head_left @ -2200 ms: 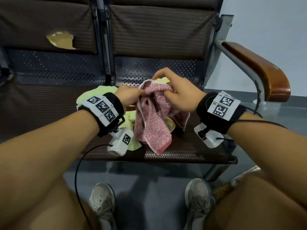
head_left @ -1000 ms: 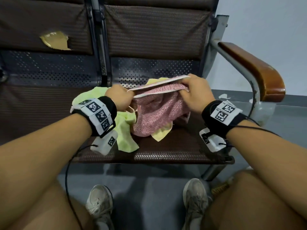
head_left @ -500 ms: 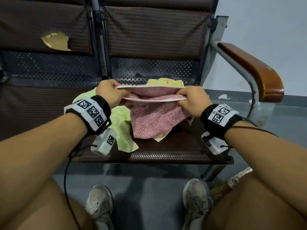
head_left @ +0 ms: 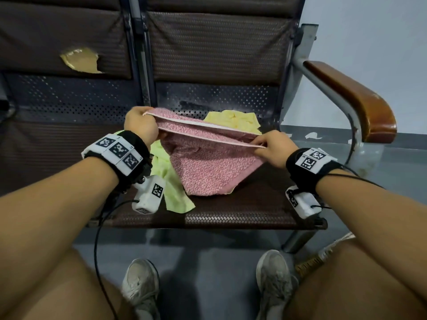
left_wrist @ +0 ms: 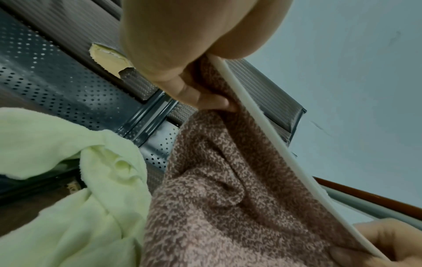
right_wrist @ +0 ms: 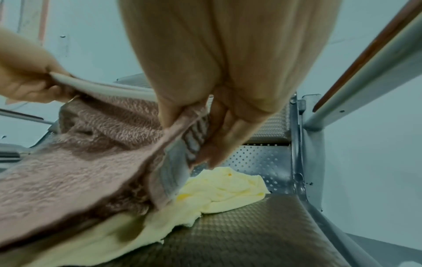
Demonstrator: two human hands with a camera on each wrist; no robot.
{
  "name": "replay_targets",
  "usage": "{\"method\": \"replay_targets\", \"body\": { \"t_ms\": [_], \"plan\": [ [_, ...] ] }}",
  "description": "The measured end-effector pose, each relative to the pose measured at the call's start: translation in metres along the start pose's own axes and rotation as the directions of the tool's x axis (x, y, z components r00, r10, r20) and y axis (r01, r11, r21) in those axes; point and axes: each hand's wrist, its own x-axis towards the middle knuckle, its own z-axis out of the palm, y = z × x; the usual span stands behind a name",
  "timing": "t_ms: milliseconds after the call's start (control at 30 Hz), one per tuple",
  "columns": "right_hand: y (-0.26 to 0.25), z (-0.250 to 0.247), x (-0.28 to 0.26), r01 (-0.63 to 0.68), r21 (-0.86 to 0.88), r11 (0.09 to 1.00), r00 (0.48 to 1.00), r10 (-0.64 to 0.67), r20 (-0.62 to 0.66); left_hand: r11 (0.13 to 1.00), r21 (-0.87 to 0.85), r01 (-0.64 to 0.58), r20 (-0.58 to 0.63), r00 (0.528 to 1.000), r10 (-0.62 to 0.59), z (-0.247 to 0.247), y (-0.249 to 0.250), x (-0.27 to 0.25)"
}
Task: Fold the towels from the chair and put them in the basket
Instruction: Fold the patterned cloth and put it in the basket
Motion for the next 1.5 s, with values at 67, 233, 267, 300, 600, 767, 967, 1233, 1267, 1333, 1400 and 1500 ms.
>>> {"method": "replay_targets", "body": {
  "t_ms": [67,233,267,300,600,767,967,1233,1267,1333,1400,1500],
  "plan": [
    [0.003,-0.003,-0.002,0.021,0.046,0.999,1.000,-0.021,-0.010,1.000,-0.018,-0.018,-0.004,1.000,0.018,-0.003,-0.003,0.003],
    [0.001,-0.006,-0.003,-0.012,0.215,0.976,0.995,0.033,-0.093,0.997,-0.070,0.028,0.116,0.993,-0.020,0.002,-0.004,-0.001],
    [-0.001,-0.008,-0.002,-0.019,0.271,0.962,0.991,0.054,-0.120,0.999,-0.042,0.022,0.104,0.994,-0.017,0.002,-0.004,-0.001],
    [-0.002,-0.010,-0.001,-0.015,0.299,0.954,0.988,0.061,-0.143,1.000,-0.013,0.007,0.079,0.997,-0.005,0.001,-0.004,0.000],
    [-0.002,-0.009,0.001,-0.095,-0.267,0.959,0.995,0.086,-0.043,0.975,-0.191,-0.109,-0.032,0.994,0.105,0.003,0.011,-0.003],
    [0.001,-0.012,0.000,-0.107,-0.053,0.993,0.981,0.097,-0.166,0.994,0.008,-0.113,0.017,0.994,0.113,-0.004,-0.003,0.005],
    [-0.002,-0.026,-0.006,0.040,0.242,0.970,0.959,0.031,-0.282,0.966,0.241,-0.091,-0.011,0.995,0.097,-0.010,-0.006,0.011],
    [-0.021,-0.070,-0.007,-0.003,0.159,0.987,0.977,0.037,-0.209,0.982,-0.168,-0.081,0.153,0.982,0.108,-0.002,0.036,-0.012],
    [-0.023,-0.079,-0.007,-0.019,0.135,0.991,0.975,0.048,-0.215,0.979,-0.176,-0.107,0.188,0.972,0.140,-0.003,0.043,-0.014],
    [-0.025,-0.095,-0.008,-0.024,0.193,0.981,0.966,0.073,-0.249,0.976,-0.116,-0.183,0.227,0.952,0.205,-0.007,0.056,-0.016],
    [-0.028,-0.113,-0.008,0.023,0.289,0.957,0.948,0.071,-0.309,0.964,-0.049,-0.262,0.219,0.939,0.266,-0.013,0.071,-0.016],
    [-0.032,-0.136,-0.009,0.125,0.252,0.960,0.932,-0.027,-0.361,0.893,0.053,-0.446,0.161,0.887,0.434,-0.021,0.088,-0.016]
  ]
}}
